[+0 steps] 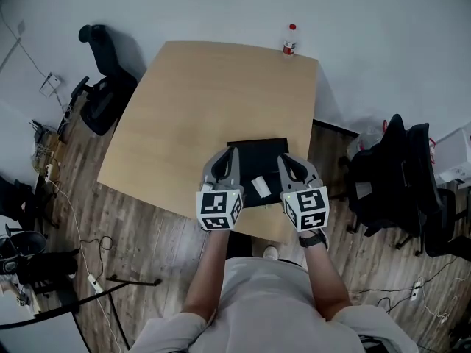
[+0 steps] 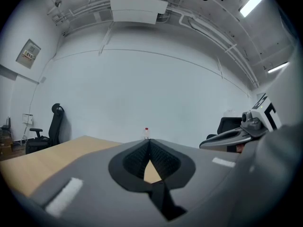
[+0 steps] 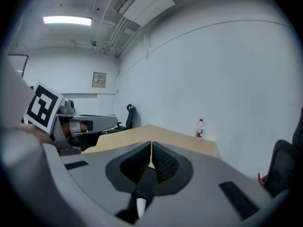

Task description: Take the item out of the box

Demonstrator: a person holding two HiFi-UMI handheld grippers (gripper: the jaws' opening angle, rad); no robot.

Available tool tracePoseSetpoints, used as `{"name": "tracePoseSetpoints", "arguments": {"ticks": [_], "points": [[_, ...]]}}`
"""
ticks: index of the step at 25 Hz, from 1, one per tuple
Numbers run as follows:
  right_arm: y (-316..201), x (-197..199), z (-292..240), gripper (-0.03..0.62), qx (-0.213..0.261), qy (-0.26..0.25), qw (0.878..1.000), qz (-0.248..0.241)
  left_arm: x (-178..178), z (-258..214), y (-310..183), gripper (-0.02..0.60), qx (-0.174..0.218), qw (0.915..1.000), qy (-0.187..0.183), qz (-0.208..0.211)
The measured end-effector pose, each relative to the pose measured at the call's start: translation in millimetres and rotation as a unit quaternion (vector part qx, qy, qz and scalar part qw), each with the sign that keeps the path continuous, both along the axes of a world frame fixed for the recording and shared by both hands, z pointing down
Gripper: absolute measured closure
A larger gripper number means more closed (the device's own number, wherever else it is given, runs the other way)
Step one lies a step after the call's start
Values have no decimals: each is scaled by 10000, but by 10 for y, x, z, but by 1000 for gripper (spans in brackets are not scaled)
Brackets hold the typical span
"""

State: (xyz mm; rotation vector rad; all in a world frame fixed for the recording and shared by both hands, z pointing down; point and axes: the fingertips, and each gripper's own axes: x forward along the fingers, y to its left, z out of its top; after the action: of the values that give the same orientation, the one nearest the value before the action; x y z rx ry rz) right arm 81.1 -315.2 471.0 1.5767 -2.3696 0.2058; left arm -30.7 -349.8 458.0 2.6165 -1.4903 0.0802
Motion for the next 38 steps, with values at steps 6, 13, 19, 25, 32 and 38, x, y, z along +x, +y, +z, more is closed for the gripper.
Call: {"name": "tracePoseSetpoints", "arguments": {"ticks": [6, 13, 19, 25, 32, 38], "points": [[-125, -127, 491, 580, -792, 156, 9962, -324, 0, 233, -274, 574, -331, 9992, 200, 96], [-225, -194, 904, 580, -1297, 261, 9901, -470, 56, 476, -396, 574, -496, 9987, 77, 123], [-168, -275, 1274, 580, -1807, 310, 9804, -725, 48, 578, -436, 574, -494, 9986, -130, 111], [46, -364, 1796, 579, -2647, 442, 9577, -1037, 20, 608, -457, 574, -507, 9986, -115, 129], [224, -408, 2232, 573, -3105, 640, 9413, -1160, 51, 472, -429, 574, -429, 9987, 184, 224], [283, -410, 2537, 425, -3398, 779, 9299, -1170, 78, 386, -403, 574, -366, 9983, 339, 313]]}}
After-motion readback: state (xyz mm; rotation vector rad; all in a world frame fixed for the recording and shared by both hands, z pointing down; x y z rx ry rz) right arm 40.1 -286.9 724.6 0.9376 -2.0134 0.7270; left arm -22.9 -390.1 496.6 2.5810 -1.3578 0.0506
